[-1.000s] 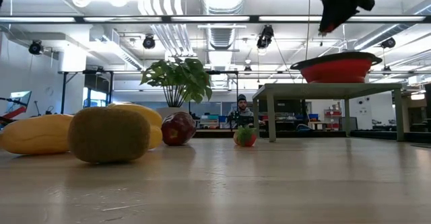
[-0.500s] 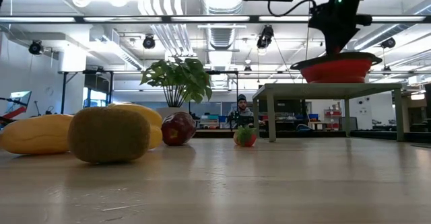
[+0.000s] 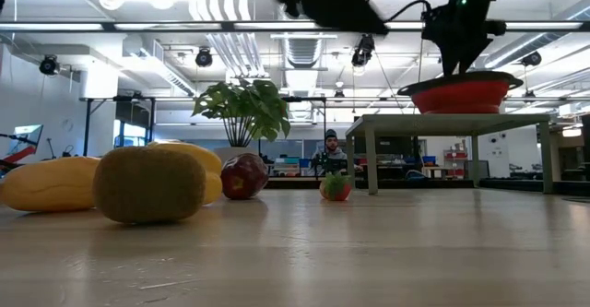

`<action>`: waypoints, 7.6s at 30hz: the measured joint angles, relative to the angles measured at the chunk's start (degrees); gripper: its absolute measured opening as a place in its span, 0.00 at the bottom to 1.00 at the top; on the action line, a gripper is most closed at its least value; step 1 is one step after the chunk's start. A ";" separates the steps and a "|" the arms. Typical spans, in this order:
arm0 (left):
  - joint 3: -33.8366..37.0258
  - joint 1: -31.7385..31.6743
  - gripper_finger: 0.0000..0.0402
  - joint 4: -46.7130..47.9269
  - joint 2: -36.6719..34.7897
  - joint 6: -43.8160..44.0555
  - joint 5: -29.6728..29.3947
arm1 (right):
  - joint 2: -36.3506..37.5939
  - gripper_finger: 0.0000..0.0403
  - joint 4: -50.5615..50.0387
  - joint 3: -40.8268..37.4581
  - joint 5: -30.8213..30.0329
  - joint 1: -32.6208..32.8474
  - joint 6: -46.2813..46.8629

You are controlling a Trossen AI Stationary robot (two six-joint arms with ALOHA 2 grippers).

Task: Pick & Place Fruit
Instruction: Put the red strawberry into the red strainer bowl on the shelf

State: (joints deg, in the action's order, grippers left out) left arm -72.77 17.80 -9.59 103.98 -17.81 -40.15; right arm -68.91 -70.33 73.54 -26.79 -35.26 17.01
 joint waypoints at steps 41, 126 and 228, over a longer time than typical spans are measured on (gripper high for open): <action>2.08 -16.10 0.71 10.58 12.28 26.42 24.84 | 2.94 0.62 4.61 1.24 -1.92 15.60 -1.40; 10.67 -9.22 0.38 -37.66 0.55 58.84 59.79 | -21.75 0.71 32.98 1.15 -32.29 80.84 -4.45; 7.30 -10.62 0.69 -29.94 0.66 42.88 62.83 | -2.39 0.37 -14.27 14.21 -4.15 3.51 5.10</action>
State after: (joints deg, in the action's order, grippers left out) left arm -65.47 7.18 -39.53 104.64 25.06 22.68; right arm -71.30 -84.60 87.74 -30.94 -31.75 22.11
